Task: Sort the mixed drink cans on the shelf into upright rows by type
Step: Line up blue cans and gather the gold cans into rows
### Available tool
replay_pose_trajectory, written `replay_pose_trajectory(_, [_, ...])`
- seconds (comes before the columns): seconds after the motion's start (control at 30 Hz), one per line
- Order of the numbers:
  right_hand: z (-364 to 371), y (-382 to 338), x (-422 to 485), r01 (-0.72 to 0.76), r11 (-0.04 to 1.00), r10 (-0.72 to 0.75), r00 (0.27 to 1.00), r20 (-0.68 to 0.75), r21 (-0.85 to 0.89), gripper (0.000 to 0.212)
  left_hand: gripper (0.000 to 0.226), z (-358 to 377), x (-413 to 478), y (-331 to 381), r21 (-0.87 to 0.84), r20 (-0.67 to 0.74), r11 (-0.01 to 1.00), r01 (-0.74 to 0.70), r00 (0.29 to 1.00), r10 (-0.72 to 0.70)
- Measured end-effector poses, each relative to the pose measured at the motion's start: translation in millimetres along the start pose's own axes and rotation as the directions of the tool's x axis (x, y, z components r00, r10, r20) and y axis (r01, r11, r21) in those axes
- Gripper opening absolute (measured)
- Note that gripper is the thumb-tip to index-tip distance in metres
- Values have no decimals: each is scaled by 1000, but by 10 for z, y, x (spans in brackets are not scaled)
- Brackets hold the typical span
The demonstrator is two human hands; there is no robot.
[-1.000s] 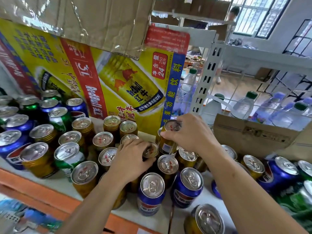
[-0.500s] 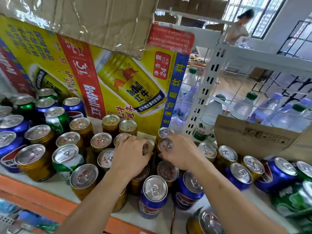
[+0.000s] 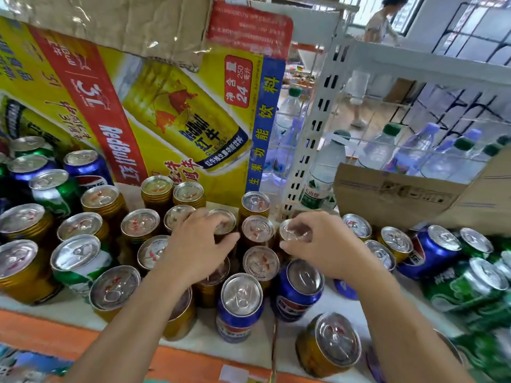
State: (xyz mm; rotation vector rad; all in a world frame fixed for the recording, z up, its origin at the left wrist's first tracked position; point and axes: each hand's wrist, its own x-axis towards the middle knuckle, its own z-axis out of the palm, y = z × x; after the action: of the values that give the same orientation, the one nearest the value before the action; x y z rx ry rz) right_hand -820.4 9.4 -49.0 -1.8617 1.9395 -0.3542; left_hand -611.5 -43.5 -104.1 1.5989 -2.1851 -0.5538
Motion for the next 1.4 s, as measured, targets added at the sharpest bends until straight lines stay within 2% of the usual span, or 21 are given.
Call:
replay_pose_trajectory(0.1, [-9,5,-208,-37,999,34,983,180,12,41,41,-124,-232,217,-126,133,985,-116,982,133])
replay_pose_trajectory(0.17, [54,2,-308,-59,998,63,961,268,-23,64,47,-184,-407,298,-192,285,971,-143,939,195])
replay_pose_trajectory(0.23, [159,19,-371,-73,996,84,964,252,-54,85,62,-198,-549,322,-165,407,971,-173,885,227])
replay_pose_trajectory(0.27, [213,31,-388,-81,995,92,972,217,-57,88,67,-179,-601,322,-122,437,973,-198,869,231])
replay_pose_trajectory(0.37, [306,58,-425,-118,992,121,987,106,-33,80,73,-77,-669,326,7,349,964,-267,904,248])
replay_pose_trajectory(0.47, [313,66,-475,-143,989,142,989,44,30,68,66,-49,-658,335,3,245,957,-289,928,280])
replay_pose_trajectory(0.6, [226,147,-585,-127,978,146,983,-112,165,64,54,-160,-620,398,-158,150,947,-280,941,304])
replay_pose_trajectory(0.7, [90,250,-720,-84,950,173,942,-287,299,56,60,-261,-586,540,-324,81,902,-286,941,328])
replay_pose_trajectory(0.8, [-68,375,-888,-22,906,220,878,-426,424,50,63,-286,-514,797,-413,-1,845,-339,929,371])
replay_pose_trajectory(0.93, [-252,656,-1120,57,835,324,753,-573,548,48,48,-135,-408,1254,-455,-134,785,-420,904,405])
replay_pose_trajectory(1.03, [-416,944,-1333,101,808,394,641,-659,581,48,39,41,-384,1707,-416,-218,758,-502,865,452])
replay_pose_trajectory(1.2, [-751,1516,-1775,231,765,467,444,-765,602,48,39,350,-391,2511,-437,-246,688,-579,813,527])
replay_pose_trajectory(1.3, [-1016,1902,-2057,255,773,502,315,-805,581,49,36,530,-434,3080,-449,-264,620,-643,758,596])
replay_pose_trajectory(1.4, [-1257,2307,-2332,239,773,541,233,-808,587,50,36,717,-470,3687,-449,-284,546,-707,692,663])
